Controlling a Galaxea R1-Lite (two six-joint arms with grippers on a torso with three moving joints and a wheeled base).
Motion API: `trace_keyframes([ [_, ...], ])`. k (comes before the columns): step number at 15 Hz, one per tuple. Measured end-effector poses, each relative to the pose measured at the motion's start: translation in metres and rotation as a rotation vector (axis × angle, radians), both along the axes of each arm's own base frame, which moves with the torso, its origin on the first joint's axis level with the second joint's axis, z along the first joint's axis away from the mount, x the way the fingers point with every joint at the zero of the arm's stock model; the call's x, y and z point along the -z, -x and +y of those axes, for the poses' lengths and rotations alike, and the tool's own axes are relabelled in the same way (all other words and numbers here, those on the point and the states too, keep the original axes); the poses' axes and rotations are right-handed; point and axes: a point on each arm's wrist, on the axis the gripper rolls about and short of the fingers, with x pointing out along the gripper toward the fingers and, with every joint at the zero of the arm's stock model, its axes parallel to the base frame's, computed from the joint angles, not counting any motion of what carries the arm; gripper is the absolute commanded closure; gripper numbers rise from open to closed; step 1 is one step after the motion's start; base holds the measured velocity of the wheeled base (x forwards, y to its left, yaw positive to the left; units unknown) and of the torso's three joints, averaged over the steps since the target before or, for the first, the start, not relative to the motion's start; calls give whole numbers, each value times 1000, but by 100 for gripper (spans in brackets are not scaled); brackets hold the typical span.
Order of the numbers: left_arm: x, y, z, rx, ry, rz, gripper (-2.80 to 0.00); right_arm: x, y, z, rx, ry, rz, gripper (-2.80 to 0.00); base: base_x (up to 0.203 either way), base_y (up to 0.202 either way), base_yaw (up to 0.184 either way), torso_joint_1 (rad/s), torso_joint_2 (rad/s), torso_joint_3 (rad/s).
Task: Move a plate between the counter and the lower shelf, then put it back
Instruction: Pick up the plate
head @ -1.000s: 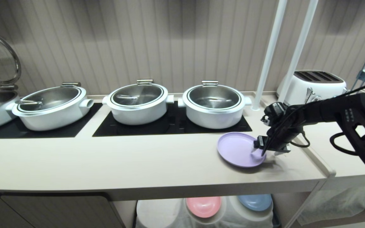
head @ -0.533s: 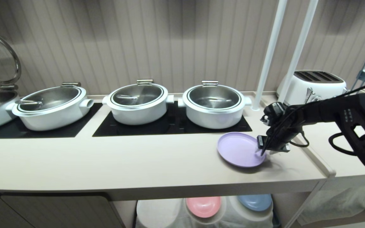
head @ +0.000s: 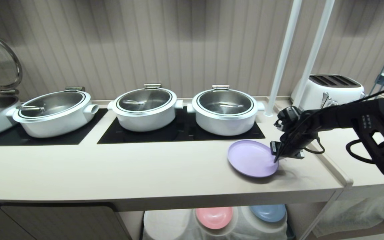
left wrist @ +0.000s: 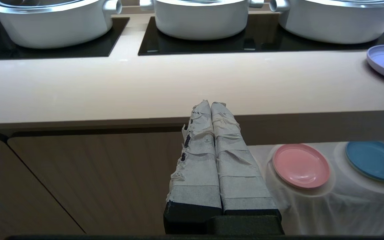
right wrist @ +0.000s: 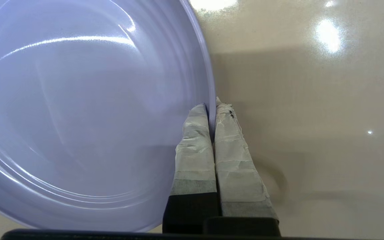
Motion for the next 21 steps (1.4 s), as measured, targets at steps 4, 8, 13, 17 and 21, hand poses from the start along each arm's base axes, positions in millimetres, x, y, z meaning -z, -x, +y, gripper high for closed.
trace_keyframes([
  [4,0,0,0,0,0,0,0,0,0,0,4,1,2,0,0,0,0,0,0,0],
  [8,0,0,0,0,0,0,0,-6,4,-1,8,-2,0,0,0,0,0,0,0,0],
  [13,0,0,0,0,0,0,0,-19,14,-2,45,-20,-4,0,0,0,0,0,0,0],
  [17,0,0,0,0,0,0,0,-29,27,-4,87,-37,6,0,0,0,0,0,0,0],
  [21,0,0,0,0,0,0,0,-46,39,-6,91,-44,-15,0,0,0,0,0,0,0],
])
